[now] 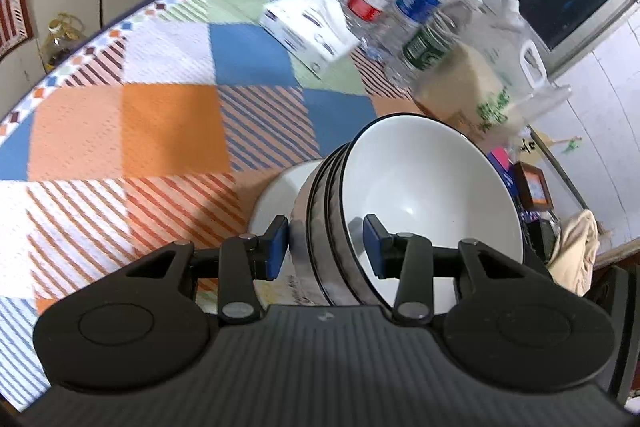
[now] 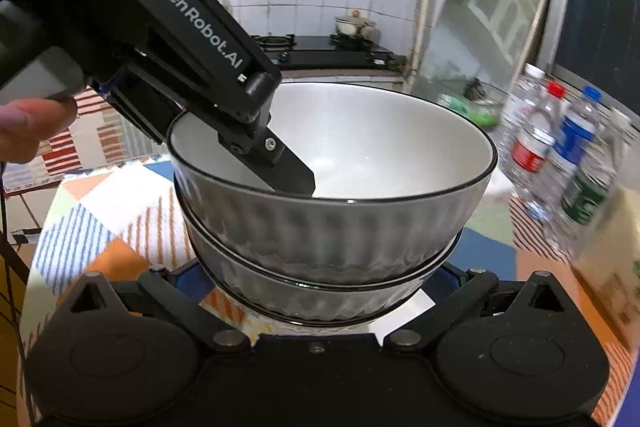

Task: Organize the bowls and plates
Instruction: 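Lower the bowl stack onto the center of the sun plate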

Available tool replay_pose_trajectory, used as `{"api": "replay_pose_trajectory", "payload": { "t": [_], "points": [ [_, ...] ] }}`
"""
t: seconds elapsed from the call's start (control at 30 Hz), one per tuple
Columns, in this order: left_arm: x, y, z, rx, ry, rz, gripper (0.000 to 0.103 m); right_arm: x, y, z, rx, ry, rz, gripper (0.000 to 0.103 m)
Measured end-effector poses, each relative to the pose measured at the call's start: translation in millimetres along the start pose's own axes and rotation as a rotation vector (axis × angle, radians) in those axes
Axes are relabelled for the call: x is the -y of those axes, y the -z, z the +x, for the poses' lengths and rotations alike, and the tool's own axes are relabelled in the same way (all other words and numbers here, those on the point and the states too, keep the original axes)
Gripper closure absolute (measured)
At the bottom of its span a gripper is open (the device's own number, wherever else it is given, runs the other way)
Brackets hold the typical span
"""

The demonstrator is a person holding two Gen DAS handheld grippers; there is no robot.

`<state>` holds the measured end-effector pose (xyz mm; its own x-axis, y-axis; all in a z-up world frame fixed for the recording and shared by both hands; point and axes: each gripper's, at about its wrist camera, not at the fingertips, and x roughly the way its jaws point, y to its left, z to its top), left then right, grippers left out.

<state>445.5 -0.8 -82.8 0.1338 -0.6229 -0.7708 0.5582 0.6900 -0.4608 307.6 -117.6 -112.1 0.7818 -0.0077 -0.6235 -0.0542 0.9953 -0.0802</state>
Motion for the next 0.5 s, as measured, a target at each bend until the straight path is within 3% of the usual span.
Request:
{"api": "replay_pose_trajectory", "payload": {
  "t": [0.5],
  "points": [
    [14.6,13.4,65.9,-0.102,-0.033,-0.013,0.064,24.7,60.7,7.4,-0.035,0.038,0.041,0.0]
  ]
}}
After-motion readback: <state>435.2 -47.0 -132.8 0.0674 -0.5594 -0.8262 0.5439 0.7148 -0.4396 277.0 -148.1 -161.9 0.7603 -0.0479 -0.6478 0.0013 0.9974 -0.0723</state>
